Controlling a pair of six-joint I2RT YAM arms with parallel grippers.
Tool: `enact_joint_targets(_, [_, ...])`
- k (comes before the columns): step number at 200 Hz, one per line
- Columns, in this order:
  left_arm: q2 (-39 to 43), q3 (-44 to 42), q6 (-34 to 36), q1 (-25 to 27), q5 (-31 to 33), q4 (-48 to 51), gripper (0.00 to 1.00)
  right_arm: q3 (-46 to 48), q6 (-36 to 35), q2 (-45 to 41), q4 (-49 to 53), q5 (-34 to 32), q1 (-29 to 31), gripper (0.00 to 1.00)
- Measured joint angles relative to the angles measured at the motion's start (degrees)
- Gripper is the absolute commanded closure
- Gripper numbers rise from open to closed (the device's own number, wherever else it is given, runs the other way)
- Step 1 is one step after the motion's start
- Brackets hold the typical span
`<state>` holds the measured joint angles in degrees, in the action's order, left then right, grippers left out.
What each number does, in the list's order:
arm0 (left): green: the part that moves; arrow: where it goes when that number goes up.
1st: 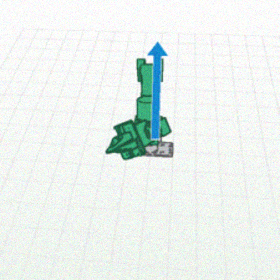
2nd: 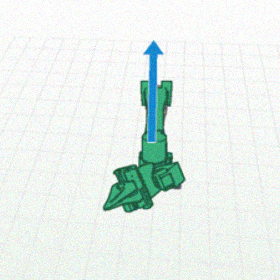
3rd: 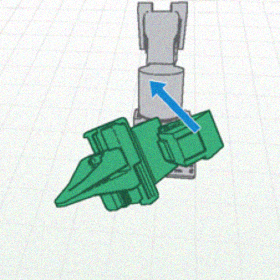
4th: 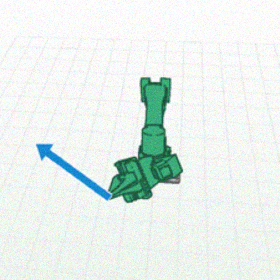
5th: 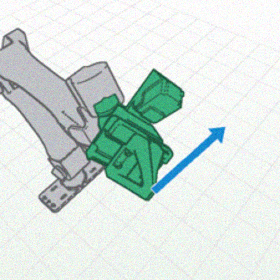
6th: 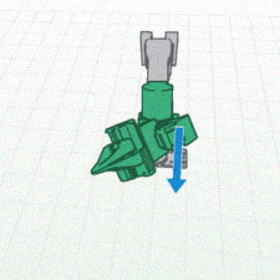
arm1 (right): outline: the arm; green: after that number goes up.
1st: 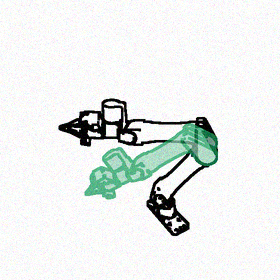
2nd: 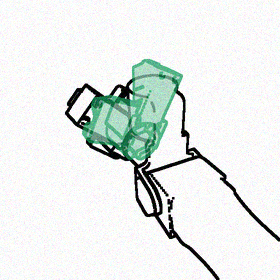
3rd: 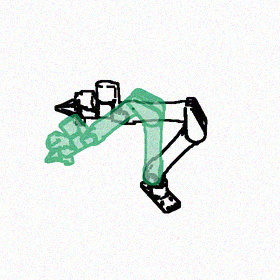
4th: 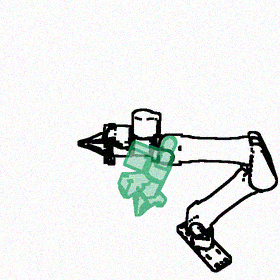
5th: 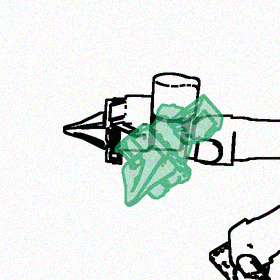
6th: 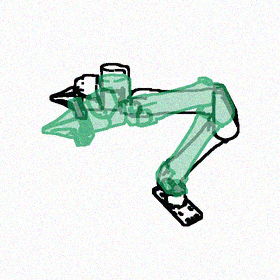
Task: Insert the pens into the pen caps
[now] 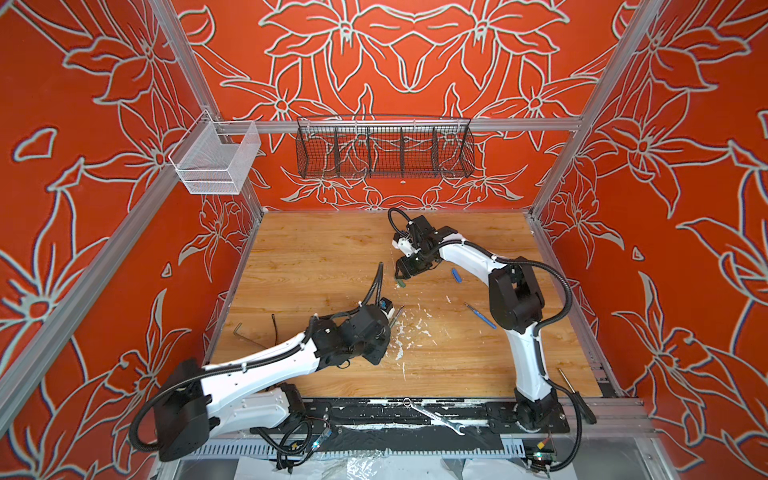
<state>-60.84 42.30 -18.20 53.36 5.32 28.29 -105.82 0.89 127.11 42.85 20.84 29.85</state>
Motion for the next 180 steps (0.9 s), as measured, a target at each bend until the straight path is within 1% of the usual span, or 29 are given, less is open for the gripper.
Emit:
enact_joint_targets(19, [5.6, 0.0, 0.0, 0.0, 1.2, 0.4, 1.0, -3.1, -0.9, 2.8, 2.2, 0.8, 0.0, 0.49])
enact_joint_targets(50, [13.2, 0.0, 0.0, 0.0, 3.7, 1.7, 1.0, -3.7, -1.4, 3.9, 4.0, 1.2, 0.2, 0.49])
enact_joint_targets(86, [21.1, -1.4, 0.0, 0.0, 6.4, 2.0, 1.0, -6.6, -1.9, 5.4, 5.5, -0.1, 0.8, 0.5])
enact_joint_targets(136, [26.9, -3.6, 0.0, 0.0, 8.2, 2.3, 1.0, -8.1, -1.1, 7.5, 5.8, -1.8, 2.1, 0.52])
enact_joint_targets(180, [27.5, -3.9, 0.1, 0.0, 8.6, 2.5, 1.0, -10.7, -0.3, 9.4, 6.2, -4.2, 2.7, 0.59])
